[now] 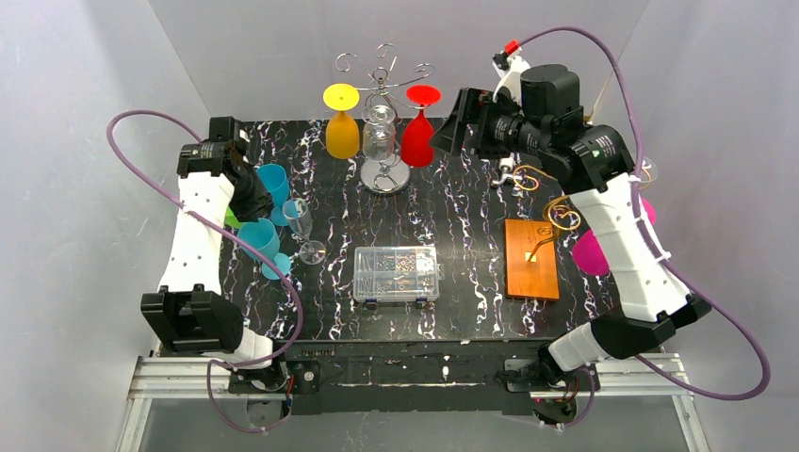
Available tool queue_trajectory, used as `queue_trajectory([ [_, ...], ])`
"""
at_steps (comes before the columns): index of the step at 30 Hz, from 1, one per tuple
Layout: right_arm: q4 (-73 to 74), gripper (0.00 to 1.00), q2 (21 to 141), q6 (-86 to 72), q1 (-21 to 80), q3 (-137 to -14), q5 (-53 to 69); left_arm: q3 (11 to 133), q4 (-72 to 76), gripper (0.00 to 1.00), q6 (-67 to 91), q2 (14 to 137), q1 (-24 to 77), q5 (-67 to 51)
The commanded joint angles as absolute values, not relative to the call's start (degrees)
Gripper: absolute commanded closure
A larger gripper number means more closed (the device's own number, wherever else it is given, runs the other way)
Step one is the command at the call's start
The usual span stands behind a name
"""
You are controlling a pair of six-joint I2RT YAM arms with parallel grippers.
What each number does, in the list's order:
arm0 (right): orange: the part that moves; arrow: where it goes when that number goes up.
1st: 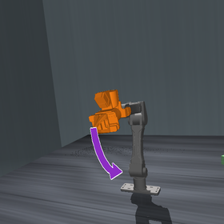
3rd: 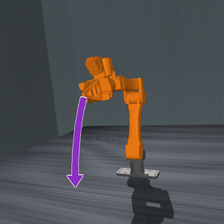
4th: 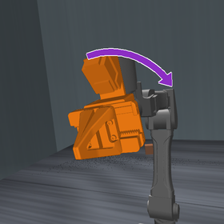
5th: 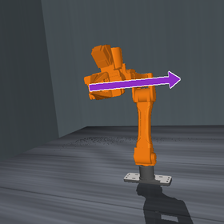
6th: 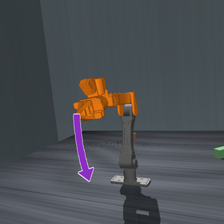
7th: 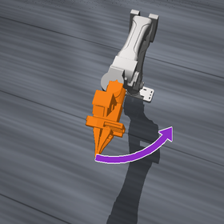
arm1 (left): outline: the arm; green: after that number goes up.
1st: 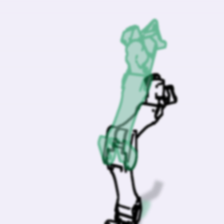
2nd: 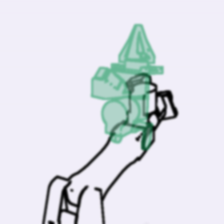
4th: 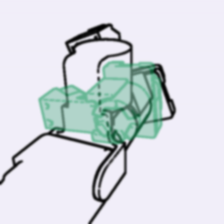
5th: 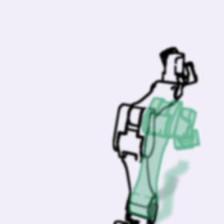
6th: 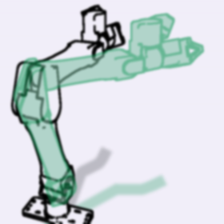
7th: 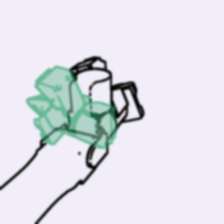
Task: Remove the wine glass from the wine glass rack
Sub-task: Place the wine glass at the center of the board, then pick up the wine glass from the wine rack.
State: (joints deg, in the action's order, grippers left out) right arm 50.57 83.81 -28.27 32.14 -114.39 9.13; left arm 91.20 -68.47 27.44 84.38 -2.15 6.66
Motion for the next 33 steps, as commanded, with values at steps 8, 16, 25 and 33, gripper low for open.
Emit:
queue_trajectory([
  [8, 58.63, 0.02, 88.71, -22.68, 32.52, -128.35, -3.41, 104.5, -73.29, 0.41, 24.43, 78.03, -2.35, 3.51],
  [16, 63.2, 0.02, 85.67, -19.69, 32.52, -131.61, -26.18, 108.67, -71.56, 0.1, 23.59, 76.51, 5.83, -2.42],
  [25, 71.94, 0.02, 80.24, -20.91, 32.48, -127.94, -51.96, 117.85, -71.22, 0.02, 21.45, 84.42, 25.17, -2.74],
  [33, 78.89, 0.02, 78.22, -24.35, 32.04, -127.71, -59.65, 115.62, -67.33, 0.02, 20.48, 85.59, 35.21, -5.28],
])
